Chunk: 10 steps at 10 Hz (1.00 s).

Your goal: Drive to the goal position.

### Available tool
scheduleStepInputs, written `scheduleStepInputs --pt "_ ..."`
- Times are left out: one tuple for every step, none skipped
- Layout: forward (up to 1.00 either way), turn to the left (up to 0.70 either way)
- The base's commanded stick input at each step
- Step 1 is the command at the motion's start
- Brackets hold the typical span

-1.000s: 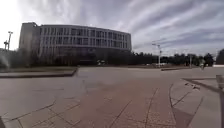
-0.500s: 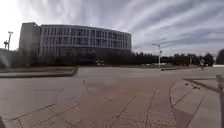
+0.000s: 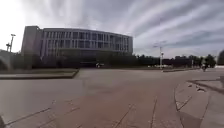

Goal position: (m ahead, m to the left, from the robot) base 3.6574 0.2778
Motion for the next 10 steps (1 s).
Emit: scheduleStepInputs --pt "0.85 0.00" --pt "0.85 0.00" --pt "0.85 0.00" --pt "0.85 0.00" --pt "0.85 0.00" --pt "0.85 0.00" --pt "0.85 0.04" --pt "0.85 0.22" --pt "0.85 0.34" --pt "0.85 0.19"
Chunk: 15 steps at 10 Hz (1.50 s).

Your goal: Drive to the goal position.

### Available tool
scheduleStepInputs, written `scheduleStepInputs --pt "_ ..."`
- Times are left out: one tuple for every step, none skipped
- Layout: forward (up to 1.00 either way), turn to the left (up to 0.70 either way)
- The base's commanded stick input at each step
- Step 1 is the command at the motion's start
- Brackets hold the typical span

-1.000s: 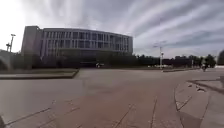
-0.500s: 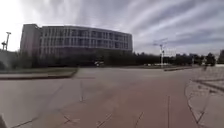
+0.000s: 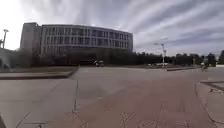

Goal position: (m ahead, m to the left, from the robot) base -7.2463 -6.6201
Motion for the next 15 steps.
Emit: scheduleStepInputs --pt "0.85 0.00" --pt "0.85 0.00" --pt "0.85 0.04" --pt "0.85 0.30" --pt "0.85 0.34" --pt "0.85 0.32" --pt "0.85 0.00" --pt "0.85 0.00" --pt "0.85 0.00" --pt "0.85 0.00" --pt "0.85 0.00" --pt "0.85 0.02" --pt "0.85 0.06" --pt "0.85 0.31" --pt "0.85 0.08"
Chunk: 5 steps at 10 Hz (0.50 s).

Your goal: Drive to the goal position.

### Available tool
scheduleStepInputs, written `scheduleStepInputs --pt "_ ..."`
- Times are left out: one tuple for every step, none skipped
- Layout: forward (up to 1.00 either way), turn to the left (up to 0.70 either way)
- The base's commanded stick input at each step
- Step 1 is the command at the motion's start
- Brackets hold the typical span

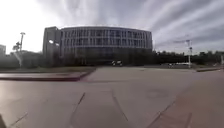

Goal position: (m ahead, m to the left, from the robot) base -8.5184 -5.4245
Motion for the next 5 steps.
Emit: scheduleStepInputs --pt "0.85 0.00" --pt "0.85 0.00" --pt "0.85 0.00" --pt "0.85 0.00" --pt "0.85 0.00"
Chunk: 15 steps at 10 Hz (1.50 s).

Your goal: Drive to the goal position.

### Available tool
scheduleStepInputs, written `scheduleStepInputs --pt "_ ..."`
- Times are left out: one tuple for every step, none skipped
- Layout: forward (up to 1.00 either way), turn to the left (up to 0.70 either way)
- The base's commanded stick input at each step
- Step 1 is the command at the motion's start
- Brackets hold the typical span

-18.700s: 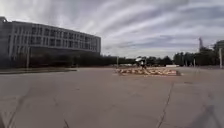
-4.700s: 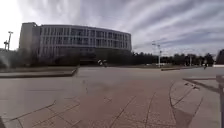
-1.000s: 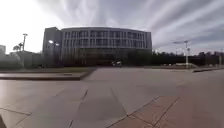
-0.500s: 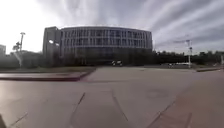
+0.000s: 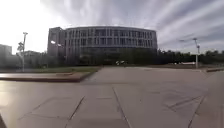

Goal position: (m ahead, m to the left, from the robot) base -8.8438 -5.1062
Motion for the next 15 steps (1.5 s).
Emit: scheduleStepInputs --pt "0.85 0.00" --pt "0.43 0.00" --pt "-0.25 0.00" --pt "-0.82 0.00" --pt "-0.85 0.00" --pt "-0.85 0.00" --pt "-0.85 0.00" --pt "-0.85 0.00" --pt "-0.85 0.00" --pt "-0.85 0.00" --pt "-0.22 0.00" --pt "0.00 0.00" --pt "0.00 0.00" --pt "0.00 0.00" --pt "0.00 0.00"
